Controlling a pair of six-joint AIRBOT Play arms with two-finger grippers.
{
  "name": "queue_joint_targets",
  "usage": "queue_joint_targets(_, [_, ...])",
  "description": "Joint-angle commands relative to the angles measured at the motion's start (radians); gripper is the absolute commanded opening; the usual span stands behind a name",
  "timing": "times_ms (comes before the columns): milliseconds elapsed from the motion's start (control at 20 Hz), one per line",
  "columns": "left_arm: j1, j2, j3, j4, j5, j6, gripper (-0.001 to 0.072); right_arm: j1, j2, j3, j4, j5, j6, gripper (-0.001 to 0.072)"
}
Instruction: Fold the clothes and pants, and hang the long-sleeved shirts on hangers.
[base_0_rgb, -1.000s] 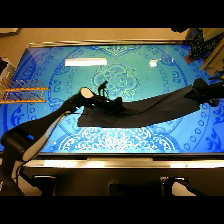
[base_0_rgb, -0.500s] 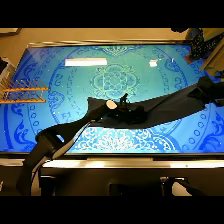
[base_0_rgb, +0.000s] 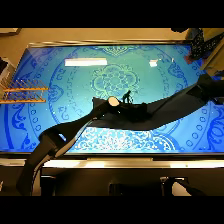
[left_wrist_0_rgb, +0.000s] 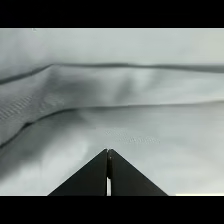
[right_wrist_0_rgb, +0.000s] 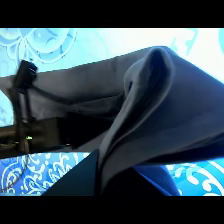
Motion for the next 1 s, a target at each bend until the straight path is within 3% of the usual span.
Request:
queue_joint_targets(0, [0.112,0.121,0.005,0.223,-0.18,-0.004,0.0012,0.074,0.0,0.001,0.006,-0.022,0.008,0.003])
queue_joint_targets(500, [0.615,0.667,0.005,0.829,-0.703,0.024,0.0014,0.609,-0.113,0.001,-0.036,-0.336,0.195,0.003])
queue_joint_targets(700, [0.766,0.76,0.005,0.855,-0.763,0.036,0.0015,0.749,-0.232,0.001,-0.029,-0.48,0.248,0.003])
queue_joint_targets(950, [0.806,0.768,-0.008,0.855,-0.777,0.05,0.0014,0.844,-0.364,0.001,-0.017,-0.621,0.286,0.003])
